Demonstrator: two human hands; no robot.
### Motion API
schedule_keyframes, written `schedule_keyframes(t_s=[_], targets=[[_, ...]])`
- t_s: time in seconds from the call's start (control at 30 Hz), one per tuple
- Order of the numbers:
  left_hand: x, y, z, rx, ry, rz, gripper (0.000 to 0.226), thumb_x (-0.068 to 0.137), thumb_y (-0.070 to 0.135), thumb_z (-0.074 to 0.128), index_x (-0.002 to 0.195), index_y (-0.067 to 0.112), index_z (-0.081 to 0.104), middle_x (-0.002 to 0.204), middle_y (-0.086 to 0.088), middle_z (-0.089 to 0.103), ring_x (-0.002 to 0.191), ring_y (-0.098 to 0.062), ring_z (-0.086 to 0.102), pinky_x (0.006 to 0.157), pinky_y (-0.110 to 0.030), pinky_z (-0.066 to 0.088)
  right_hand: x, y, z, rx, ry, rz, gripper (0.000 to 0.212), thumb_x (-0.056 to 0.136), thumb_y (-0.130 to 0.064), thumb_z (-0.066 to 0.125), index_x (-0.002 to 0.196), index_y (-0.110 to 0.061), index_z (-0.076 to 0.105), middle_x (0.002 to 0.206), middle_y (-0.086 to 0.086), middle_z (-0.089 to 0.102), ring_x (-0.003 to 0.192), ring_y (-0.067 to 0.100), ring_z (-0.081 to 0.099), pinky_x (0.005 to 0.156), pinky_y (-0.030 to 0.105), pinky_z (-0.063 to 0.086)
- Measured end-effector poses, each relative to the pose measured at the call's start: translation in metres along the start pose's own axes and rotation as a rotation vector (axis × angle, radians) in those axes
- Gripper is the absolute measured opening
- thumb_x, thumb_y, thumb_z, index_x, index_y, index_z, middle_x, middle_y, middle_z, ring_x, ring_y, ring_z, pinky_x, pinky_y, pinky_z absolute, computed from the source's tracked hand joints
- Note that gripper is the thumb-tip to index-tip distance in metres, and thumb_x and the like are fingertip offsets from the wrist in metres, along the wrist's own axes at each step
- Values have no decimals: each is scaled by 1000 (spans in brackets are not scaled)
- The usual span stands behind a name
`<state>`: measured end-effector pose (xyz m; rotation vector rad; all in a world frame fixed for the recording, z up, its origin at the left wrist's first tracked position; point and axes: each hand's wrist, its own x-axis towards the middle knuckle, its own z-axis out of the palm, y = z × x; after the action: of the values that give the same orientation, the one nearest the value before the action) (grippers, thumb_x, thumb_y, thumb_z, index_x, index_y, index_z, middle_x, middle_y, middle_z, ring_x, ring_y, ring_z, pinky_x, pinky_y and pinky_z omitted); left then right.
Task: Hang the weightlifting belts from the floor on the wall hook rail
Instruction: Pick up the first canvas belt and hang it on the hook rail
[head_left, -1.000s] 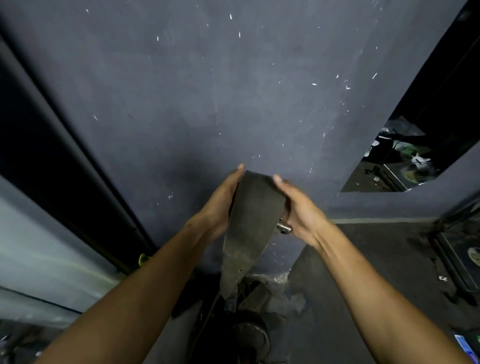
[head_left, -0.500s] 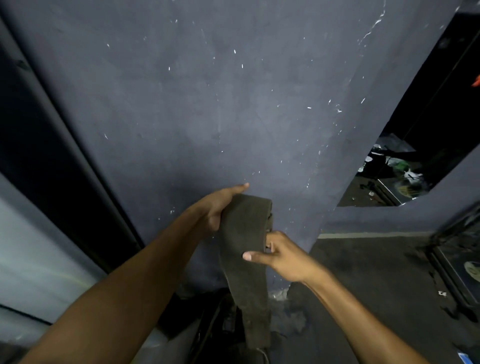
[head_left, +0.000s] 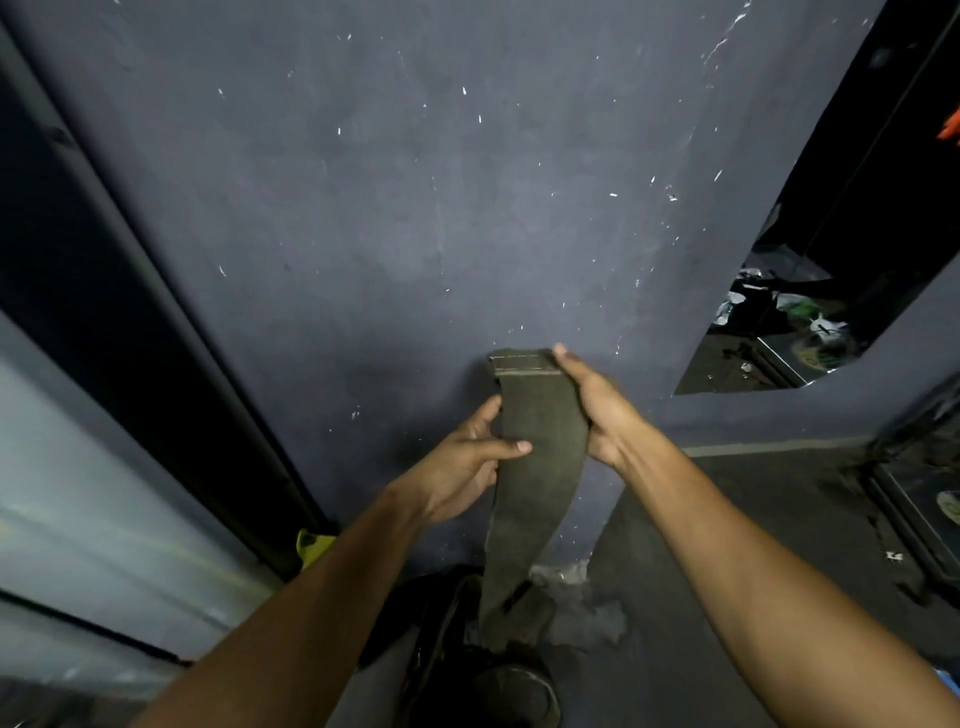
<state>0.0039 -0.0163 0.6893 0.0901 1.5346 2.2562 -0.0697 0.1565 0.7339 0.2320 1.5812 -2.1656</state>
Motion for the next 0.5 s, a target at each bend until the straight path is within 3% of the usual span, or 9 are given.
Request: schedule_keyframes(t_s=[0.07, 0.1, 0.23, 0.33, 0.4, 0.5], targets=[[-1, 5, -3, -3, 68, -19, 50, 101, 21, 60, 149, 17, 49, 143, -13, 63, 136, -32, 58, 110, -49, 47, -2, 1, 8, -61, 58, -53, 35, 100, -32, 68, 113, 0, 74, 95, 17, 81, 84, 28, 79, 69, 37, 65], [-2, 10, -4, 19, 110, -40, 47, 103, 34, 56, 146, 16, 53, 140, -12, 67, 133, -31, 61, 108, -48, 48, -4, 5, 9, -66, 54, -80, 27, 100, -25, 68, 111, -1, 74, 95, 15, 82, 87, 29, 79, 69, 35, 65], [5, 19, -11, -7, 296, -104, 66, 98, 65, 47, 139, 15, 61, 128, -10, 74, 121, -29, 70, 100, -47, 55, -10, 23, 8, -178, -58, -203, 24, 102, -14, 64, 120, -2, 72, 113, 16, 79, 112, 35, 74, 92, 40, 62], [14, 30, -12, -113, 336, 13, 66, 98, 64, 50, 141, 16, 63, 138, -13, 68, 131, -32, 63, 116, -56, 43, -21, 24, 9, -246, -130, -259, 23, 101, -14, 65, 122, -6, 72, 116, 15, 79, 110, 30, 76, 96, 43, 61], [15, 43, -6, -118, 272, 81, 66, 98, 61, 52, 141, 11, 62, 141, -17, 64, 134, -34, 60, 117, -53, 42, -27, 24, 6, -292, -173, -279, 26, 101, -15, 65, 125, -7, 71, 118, 13, 78, 112, 28, 75, 98, 42, 60], [15, 62, 9, -94, 269, 196, 36, 101, 39, 61, 114, 7, 70, 117, -19, 74, 109, -33, 72, 93, -43, 60, -35, 26, 2, -340, -207, -291, 24, 101, -15, 64, 124, -12, 71, 119, 9, 79, 114, 26, 74, 99, 41, 59]])
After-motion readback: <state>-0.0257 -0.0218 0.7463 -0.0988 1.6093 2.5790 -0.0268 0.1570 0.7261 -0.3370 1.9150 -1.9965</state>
